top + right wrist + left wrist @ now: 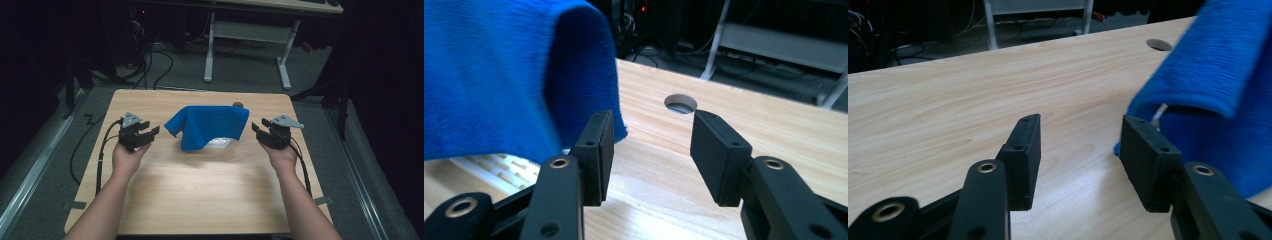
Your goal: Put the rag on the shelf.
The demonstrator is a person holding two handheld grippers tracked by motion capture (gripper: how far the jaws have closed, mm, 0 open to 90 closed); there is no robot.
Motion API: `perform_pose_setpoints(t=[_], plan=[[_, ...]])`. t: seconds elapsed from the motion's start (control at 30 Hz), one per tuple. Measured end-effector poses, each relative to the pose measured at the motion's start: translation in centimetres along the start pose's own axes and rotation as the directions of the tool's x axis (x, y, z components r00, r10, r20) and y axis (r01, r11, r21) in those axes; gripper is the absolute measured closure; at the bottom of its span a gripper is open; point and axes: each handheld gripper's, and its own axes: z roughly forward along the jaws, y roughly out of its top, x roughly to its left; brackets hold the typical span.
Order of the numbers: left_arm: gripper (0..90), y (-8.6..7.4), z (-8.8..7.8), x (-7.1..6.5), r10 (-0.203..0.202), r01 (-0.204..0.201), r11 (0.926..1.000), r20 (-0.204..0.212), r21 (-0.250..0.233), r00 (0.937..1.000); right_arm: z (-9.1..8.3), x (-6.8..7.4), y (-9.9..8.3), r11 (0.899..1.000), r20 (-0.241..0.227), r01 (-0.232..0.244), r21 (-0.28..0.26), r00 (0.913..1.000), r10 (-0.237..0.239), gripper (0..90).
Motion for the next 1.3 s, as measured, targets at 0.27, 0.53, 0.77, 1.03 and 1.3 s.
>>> perform_pose_setpoints(t=[0.27, 0.53, 0.77, 1.03, 1.3], plan=[[48.6, -1.4, -3.1, -2.3, 0.009, -0.007, 0.9993, 0.043, -0.036, 0.9991, -3.6, 2.0, -0.7, 0.996, -0.024, 0.086, 0.008, 0.996, -0.086, 43.9], [46.1, -3.8, -6.4, -4.6, 0.018, -0.014, 0.9983, 0.069, -0.057, 0.9974, -7.5, 4.7, -2.8, 0.993, -0.045, 0.117, -0.004, 0.992, -0.118, 39.2], [42.7, -6.7, -6.3, -7.4, 0.005, -0.009, 0.9997, 0.133, 0.025, 0.9911, -8.3, 7.1, -5.8, 0.994, -0.069, 0.107, 0.039, 0.9922, -0.104, 36.8], [43.8, -10.4, -3.6, -12.9, 0.045, -0.091, 0.98, 0.249, 0.177, 0.9675, -7.5, 9.8, -9.5, 0.996, -0.078, 0.045, 0.076, 0.9962, -0.04, 37.0], [42.4, -10.2, -3.4, -12.8, 0.078, -0.118, 0.9785, 0.227, 0.169, 0.9708, -5.9, 10.6, -10.3, 0.982, -0.158, 0.127, 0.137, 0.9819, -0.105, 35.9]])
